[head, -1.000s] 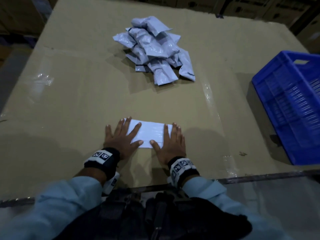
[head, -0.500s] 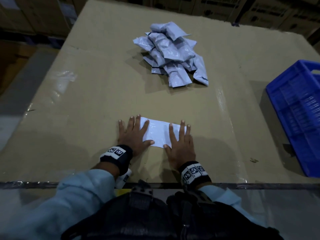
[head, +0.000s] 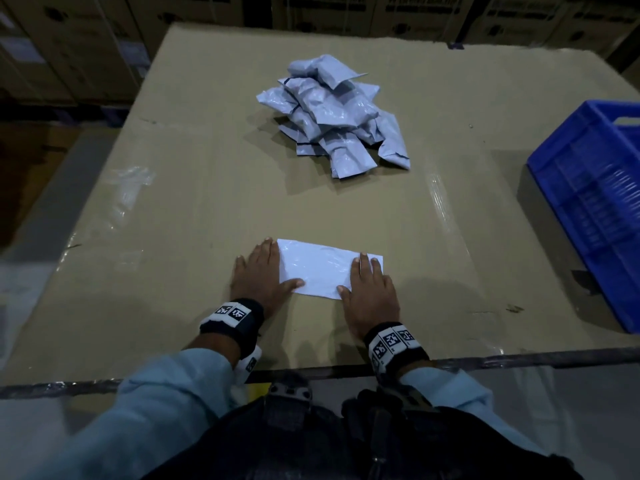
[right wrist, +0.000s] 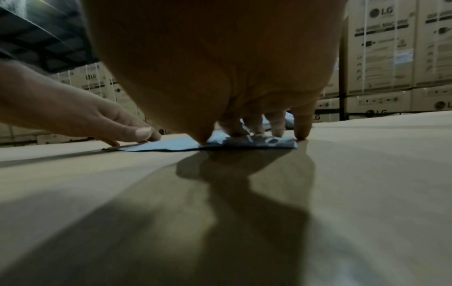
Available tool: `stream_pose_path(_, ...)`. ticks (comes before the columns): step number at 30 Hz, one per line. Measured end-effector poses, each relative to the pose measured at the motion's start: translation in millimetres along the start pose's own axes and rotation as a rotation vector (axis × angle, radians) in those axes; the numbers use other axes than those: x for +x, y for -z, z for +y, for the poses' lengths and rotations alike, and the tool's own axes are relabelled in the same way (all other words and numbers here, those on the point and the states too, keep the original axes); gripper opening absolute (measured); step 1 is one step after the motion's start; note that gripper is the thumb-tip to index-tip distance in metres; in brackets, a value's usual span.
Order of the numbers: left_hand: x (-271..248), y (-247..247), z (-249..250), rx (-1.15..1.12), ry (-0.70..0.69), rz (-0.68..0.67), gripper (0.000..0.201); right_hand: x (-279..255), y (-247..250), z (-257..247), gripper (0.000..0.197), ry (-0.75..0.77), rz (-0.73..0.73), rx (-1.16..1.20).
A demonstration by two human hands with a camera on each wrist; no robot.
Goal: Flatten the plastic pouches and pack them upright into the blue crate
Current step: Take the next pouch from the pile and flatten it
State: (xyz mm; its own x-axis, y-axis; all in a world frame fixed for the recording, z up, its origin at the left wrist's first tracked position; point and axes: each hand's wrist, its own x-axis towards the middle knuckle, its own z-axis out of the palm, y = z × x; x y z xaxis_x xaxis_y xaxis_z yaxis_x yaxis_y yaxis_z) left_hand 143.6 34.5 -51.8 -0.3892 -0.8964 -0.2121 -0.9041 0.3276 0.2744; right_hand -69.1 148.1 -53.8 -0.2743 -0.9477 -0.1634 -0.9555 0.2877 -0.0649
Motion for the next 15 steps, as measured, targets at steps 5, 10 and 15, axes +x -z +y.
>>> stream_pose_path(5,5,9,6,-0.068,-0.005,0.097,0.069,-3,11,7,0.058,-0.126,0.124,-0.002)
stream_pose_path(10,-15,-14,35,0.152,0.025,0.028,0.072,-15,24,34,0.062,-0.282,0.167,0.125)
stream_pose_path(15,-27,-37,67,0.160,0.113,-0.014,0.061,-33,27,69,0.071,-0.411,0.143,0.306)
